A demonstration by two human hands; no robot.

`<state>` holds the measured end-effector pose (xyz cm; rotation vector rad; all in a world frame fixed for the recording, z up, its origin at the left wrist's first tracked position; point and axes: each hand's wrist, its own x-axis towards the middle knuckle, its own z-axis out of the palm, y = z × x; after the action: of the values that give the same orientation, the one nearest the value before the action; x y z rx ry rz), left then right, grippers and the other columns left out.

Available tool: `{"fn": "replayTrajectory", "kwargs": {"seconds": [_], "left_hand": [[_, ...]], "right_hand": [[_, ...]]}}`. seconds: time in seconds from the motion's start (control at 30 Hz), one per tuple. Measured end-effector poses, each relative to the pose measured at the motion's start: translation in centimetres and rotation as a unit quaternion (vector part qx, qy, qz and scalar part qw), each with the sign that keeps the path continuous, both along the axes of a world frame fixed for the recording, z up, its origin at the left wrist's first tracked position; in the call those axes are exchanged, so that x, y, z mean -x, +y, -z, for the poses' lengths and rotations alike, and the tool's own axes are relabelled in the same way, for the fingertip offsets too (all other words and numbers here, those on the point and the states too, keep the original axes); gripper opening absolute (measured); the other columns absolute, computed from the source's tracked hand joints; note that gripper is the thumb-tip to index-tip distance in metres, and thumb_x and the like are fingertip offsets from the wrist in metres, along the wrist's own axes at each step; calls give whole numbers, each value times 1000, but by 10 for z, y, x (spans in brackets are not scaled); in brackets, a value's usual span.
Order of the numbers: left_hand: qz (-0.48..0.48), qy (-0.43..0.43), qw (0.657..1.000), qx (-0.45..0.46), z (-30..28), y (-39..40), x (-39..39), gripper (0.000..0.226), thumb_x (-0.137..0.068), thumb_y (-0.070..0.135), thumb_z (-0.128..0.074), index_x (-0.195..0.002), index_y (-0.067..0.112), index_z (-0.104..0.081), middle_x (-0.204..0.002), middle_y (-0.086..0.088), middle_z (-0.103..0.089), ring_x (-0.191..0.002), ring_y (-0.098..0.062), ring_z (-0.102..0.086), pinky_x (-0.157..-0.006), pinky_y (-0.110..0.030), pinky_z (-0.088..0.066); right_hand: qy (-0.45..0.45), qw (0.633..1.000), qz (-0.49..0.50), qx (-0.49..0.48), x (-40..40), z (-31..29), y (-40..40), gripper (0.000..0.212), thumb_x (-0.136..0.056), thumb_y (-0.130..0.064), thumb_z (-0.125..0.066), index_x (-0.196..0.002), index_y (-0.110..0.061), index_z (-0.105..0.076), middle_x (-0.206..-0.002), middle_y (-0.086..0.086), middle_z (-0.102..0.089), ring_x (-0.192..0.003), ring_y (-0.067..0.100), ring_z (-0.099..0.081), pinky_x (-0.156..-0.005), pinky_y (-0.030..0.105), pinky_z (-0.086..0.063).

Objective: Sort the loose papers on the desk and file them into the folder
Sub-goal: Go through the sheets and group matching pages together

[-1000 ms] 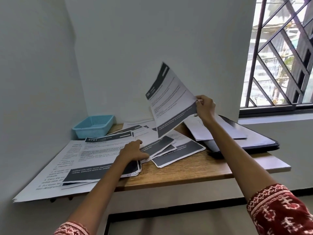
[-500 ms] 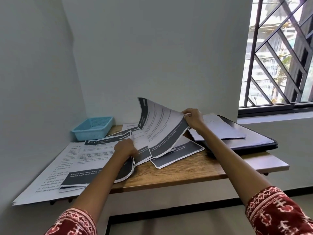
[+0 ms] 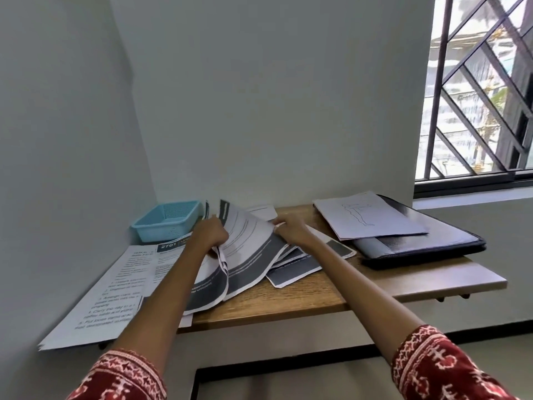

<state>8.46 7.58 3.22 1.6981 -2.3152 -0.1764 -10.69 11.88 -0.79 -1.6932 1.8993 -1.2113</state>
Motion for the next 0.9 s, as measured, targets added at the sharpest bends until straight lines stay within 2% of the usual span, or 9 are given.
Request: {"fn": "replayTrajectory", "kwargs": {"seconds": [0.07, 0.17, 0.27, 0.33, 0.43, 0.53, 0.63, 0.77, 0.9], "left_hand": [[-4, 25, 1000, -2, 12, 3, 7, 30, -90, 15, -49, -113, -3, -56, -114, -18, -61, -103, -31, -59, -83, -34, -47], [-19, 12, 999, -25, 29, 8, 20, 68, -89, 58, -46, -127, 1, -49, -126, -19, -56, -109, -33, -58, -89, -36, -49], [-14, -11, 1000, -24, 35, 11, 28, 93, -76, 80, -36, -134, 8, -45, -130, -15, -55, -112, -31, -57, -90, -35, -47], [5, -40, 999, -32, 36, 11, 31, 98, -71, 83, -39, -137, 10, -42, -134, -13, -53, -118, -29, -53, -89, -34, -45], [23, -75, 994, -70, 34, 12, 34, 106, -61, 83, -53, -136, 9, -41, -132, -12, -53, -116, -27, -54, -87, -32, -47], [21, -110, 990, -86, 34, 20, 39, 105, -63, 78, -58, -138, 8, -36, -137, -12, -48, -123, -27, -48, -93, -31, -41], [25, -144, 986, -85, 35, 25, 46, 101, -65, 78, -56, -137, 9, -38, -140, -11, -45, -128, -26, -43, -98, -31, -35], [24, -173, 976, -128, 35, 26, 48, 103, -62, 82, -54, -135, 10, -41, -142, -10, -43, -129, -26, -41, -101, -33, -34], [35, -185, 970, -152, 35, 26, 48, 106, -61, 81, -57, -138, 9, -39, -144, -11, -40, -130, -27, -40, -102, -35, -34]], "right_hand": [[63, 996, -53, -40, -10, 3, 2, 22, -95, -17, -53, -105, -6, -69, -109, 9, -65, -100, 21, -56, -75, 24, -39], [88, 992, -70, -60, -8, 1, 8, 42, -100, -38, -43, -69, -13, -58, -74, 10, -58, -73, 18, -51, -60, 25, -34], [55, 997, -3, -54, 16, -5, 18, 41, -101, -36, -39, -87, -10, -67, -76, 12, -65, -59, 18, -56, -54, 24, -44], [95, 991, 79, -51, 38, -11, 25, 35, -100, -27, -42, -91, -2, -66, -83, 14, -69, -63, 20, -65, -62, 30, -52], [143, 974, 164, -64, 67, -18, 38, 18, -92, -22, -52, -95, -7, -62, -88, 13, -69, -71, 25, -68, -74, 32, -54], [159, 964, 172, -125, 77, -19, 39, 31, -87, -24, -62, -112, -6, -56, -106, 11, -64, -91, 30, -66, -85, 37, -53], [224, 945, 166, -171, 76, -9, 30, 41, -85, -24, -67, -120, -8, -53, -117, 11, -61, -105, 27, -60, -84, 34, -48], [263, 926, 186, -196, 72, -2, 20, 60, -76, -41, -76, -120, -8, -52, -119, 8, -60, -111, 25, -56, -83, 31, -43], [254, 924, 199, -204, 71, -2, 17, 61, -73, -37, -80, -120, -8, -53, -120, 8, -60, -112, 25, -56, -81, 31, -43]]}}
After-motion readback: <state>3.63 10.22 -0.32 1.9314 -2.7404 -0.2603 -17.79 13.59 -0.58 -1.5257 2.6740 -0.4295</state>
